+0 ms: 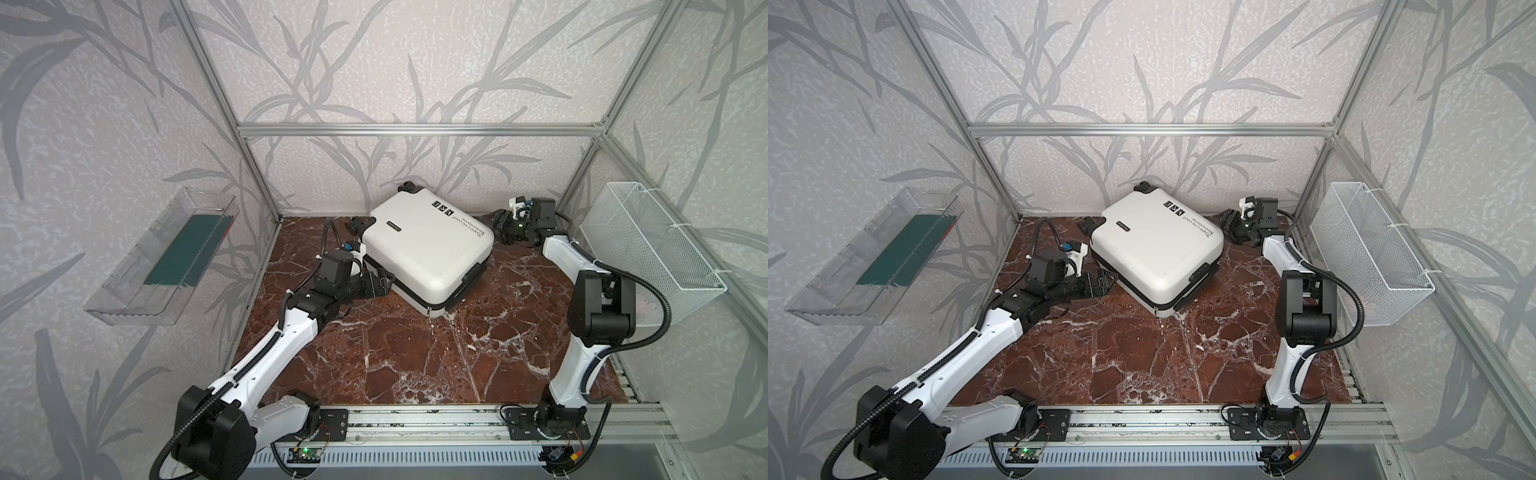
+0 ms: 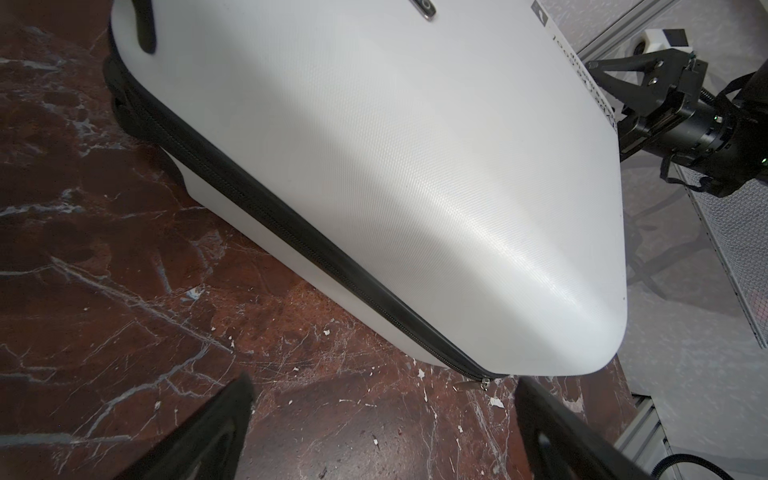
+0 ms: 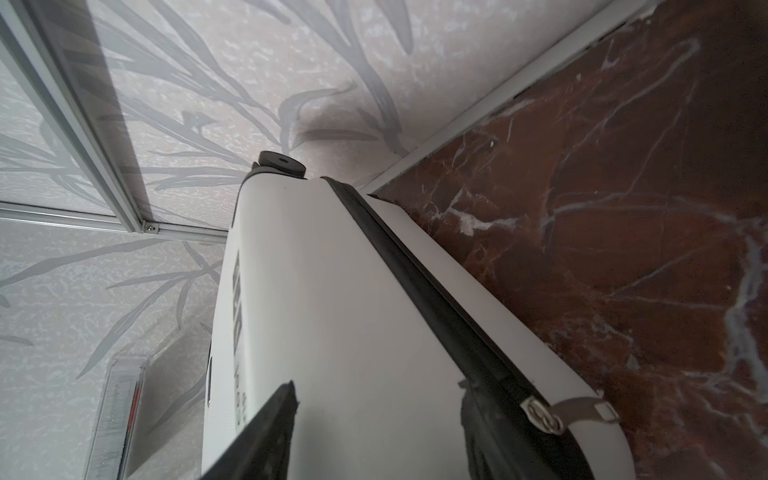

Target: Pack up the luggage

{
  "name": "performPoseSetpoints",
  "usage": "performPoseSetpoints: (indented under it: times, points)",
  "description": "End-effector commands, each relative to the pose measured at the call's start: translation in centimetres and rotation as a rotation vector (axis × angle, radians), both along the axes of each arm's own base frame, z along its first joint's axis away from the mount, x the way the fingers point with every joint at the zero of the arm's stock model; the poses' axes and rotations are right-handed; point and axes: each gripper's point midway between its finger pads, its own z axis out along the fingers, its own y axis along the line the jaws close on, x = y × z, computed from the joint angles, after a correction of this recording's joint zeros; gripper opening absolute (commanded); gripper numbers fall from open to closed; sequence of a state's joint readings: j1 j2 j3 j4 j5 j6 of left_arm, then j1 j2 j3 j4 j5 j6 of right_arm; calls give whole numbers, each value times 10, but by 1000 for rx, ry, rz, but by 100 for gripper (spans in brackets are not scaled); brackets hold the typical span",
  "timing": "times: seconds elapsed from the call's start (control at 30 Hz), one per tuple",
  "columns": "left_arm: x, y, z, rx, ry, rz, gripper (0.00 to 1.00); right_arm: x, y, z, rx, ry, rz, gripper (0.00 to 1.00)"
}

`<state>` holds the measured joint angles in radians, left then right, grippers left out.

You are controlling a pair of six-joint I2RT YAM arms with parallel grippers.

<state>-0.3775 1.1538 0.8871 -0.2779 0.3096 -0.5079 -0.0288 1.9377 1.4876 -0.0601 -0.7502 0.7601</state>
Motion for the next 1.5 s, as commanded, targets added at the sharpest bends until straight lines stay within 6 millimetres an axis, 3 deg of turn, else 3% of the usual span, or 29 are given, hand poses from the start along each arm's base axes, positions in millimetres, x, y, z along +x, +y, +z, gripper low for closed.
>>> performPoseSetpoints:
  times: [0.0,0.3,0.5,0.63,0.7,0.77,0.93,1.17,1.47]
  points:
    - [11,6,8,24,-53,30,99,-14,13,17,51,-21,64,63]
    - [43,13,22,-25,-96,43,99,-65,32,-2,132,-10,113,61]
    - [66,25,25,-78,-95,72,99,-120,79,-9,134,-7,229,60]
    - [76,32,26,-86,-95,79,99,-171,122,-20,103,12,341,60]
    - [81,34,27,-89,-96,78,99,-191,129,-21,92,5,370,60]
    - [87,34,28,-91,-95,72,99,-201,122,-22,71,-3,354,61]
    - [101,27,32,-116,-90,46,99,-201,87,-13,-11,-44,270,62]
    - [115,18,43,-165,-93,30,99,-211,76,-20,-104,-73,282,62]
    - [82,35,42,-102,-83,65,99,-254,48,-55,-304,-58,270,63]
